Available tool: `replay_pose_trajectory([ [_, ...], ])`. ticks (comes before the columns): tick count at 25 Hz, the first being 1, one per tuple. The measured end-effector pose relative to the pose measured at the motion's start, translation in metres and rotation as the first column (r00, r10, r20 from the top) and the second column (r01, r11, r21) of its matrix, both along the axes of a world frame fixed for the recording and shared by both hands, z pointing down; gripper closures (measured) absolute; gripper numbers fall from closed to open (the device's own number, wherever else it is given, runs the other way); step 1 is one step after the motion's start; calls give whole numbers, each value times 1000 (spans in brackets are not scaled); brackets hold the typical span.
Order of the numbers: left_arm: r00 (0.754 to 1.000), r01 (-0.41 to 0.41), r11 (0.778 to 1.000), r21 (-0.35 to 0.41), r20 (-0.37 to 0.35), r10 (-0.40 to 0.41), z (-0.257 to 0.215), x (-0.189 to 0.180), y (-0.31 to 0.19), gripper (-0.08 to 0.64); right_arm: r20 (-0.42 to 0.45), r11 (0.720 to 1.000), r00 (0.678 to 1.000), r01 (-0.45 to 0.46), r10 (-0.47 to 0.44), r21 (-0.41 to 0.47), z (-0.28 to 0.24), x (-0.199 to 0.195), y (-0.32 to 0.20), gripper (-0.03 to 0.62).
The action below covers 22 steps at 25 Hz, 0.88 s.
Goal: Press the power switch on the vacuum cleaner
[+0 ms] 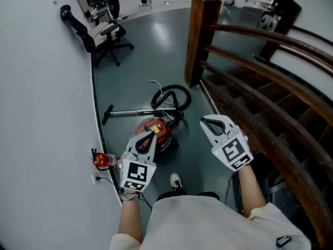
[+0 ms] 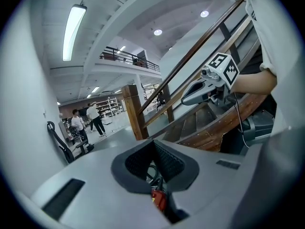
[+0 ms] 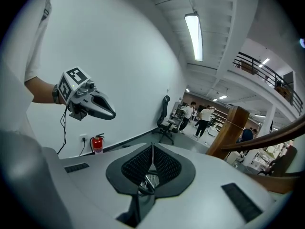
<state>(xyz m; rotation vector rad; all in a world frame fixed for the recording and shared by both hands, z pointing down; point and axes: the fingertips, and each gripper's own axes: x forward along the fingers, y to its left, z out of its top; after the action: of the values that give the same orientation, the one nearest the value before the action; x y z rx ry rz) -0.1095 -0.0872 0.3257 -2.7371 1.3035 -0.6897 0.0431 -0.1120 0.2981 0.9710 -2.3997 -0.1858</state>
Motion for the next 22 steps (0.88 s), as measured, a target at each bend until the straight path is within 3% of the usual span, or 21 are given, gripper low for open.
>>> replay_pose_trajectory([
  [14, 999, -36, 996, -78, 21, 37, 36, 2, -27, 515, -71, 1000, 997, -3, 3, 6, 33, -4, -30, 561],
  [22, 998, -42, 985, -165, 45, 51, 86, 8, -50, 491, -100, 1000, 995, 15, -17, -21, 70, -2, -61, 563],
])
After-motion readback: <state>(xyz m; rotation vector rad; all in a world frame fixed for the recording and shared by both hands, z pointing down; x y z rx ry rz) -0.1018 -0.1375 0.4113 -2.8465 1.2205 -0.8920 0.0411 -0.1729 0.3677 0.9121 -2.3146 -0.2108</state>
